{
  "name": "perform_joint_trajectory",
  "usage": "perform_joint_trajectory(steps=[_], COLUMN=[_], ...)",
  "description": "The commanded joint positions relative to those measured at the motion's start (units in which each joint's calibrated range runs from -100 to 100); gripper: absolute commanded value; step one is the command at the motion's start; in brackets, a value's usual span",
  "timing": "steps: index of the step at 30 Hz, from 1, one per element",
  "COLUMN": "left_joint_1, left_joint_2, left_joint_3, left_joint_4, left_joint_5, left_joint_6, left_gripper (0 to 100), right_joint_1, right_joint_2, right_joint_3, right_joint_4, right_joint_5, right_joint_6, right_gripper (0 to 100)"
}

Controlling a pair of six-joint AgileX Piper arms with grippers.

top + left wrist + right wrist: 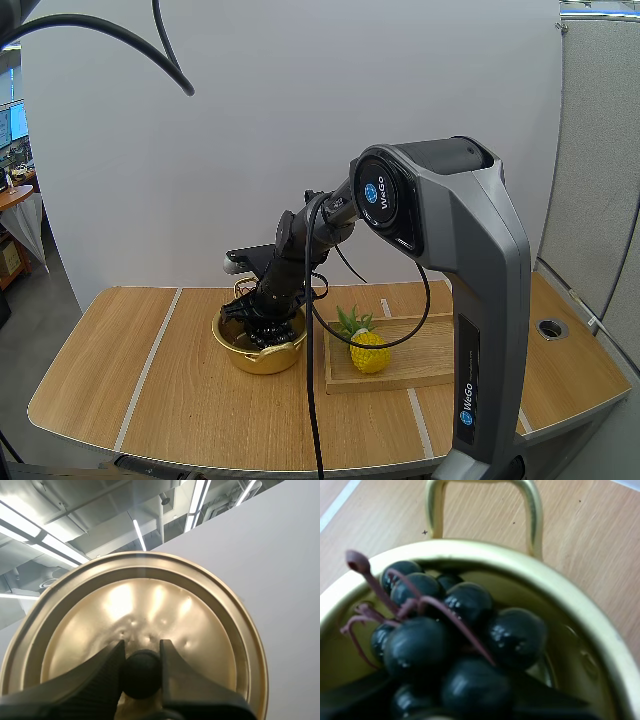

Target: Open the pot, put the grape inside, and close it

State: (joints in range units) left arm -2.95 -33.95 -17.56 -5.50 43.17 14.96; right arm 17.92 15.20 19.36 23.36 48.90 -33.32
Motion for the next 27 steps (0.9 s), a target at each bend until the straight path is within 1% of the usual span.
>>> perform_joint_trajectory(steps=[1, 5, 9, 20, 27], left_joint_1=[-0.09, -0.09, -0.09, -0.09, -0.09], left_joint_2=[-0.31, -0.31, -0.31, -0.31, -0.31], left_joint_3=[-0.43, -0.43, -0.43, -0.43, -0.43], left_joint_4=[0.30, 0.30, 0.30, 0.30, 0.30], left_joint_5=[-1.97, -1.97, -1.97, -1.97, -1.97], left_joint_6=[-0.32, -0.32, -0.32, -0.32, -0.32], left_gripper=[0, 0, 0, 0, 0], right_joint_1=[0.08, 0.08, 0.08, 0.08, 0.08], right_joint_2=[0.13, -0.16, -2.82, -15.84, -24.67], right_joint_3=[0.79, 0.79, 0.64, 0.64, 0.64], right_joint_4=[-2.43, -1.57, -1.41, -1.41, -1.41], right_joint_5=[5.22, 5.22, 4.09, 3.70, 7.98], right_joint_6=[-0.22, -0.22, -0.22, 0.49, 1.92], right_gripper=[100, 100, 100, 100, 100])
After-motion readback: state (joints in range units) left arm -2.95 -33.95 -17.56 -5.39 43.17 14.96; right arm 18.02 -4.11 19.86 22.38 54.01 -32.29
